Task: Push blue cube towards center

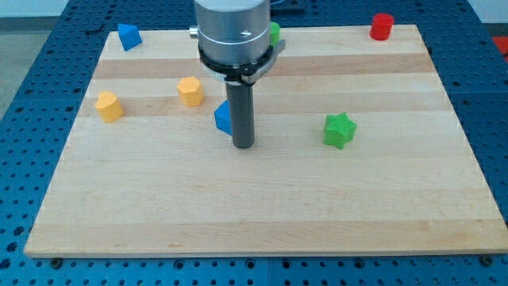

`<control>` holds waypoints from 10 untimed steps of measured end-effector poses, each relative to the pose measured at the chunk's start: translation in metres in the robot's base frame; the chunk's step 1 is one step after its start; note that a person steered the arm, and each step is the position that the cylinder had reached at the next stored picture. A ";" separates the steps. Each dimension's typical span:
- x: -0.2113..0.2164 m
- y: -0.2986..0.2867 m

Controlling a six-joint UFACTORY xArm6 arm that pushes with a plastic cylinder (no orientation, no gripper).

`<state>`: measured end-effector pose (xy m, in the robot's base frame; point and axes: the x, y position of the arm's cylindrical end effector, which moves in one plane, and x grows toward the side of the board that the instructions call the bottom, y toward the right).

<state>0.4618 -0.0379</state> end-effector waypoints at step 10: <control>-0.058 -0.031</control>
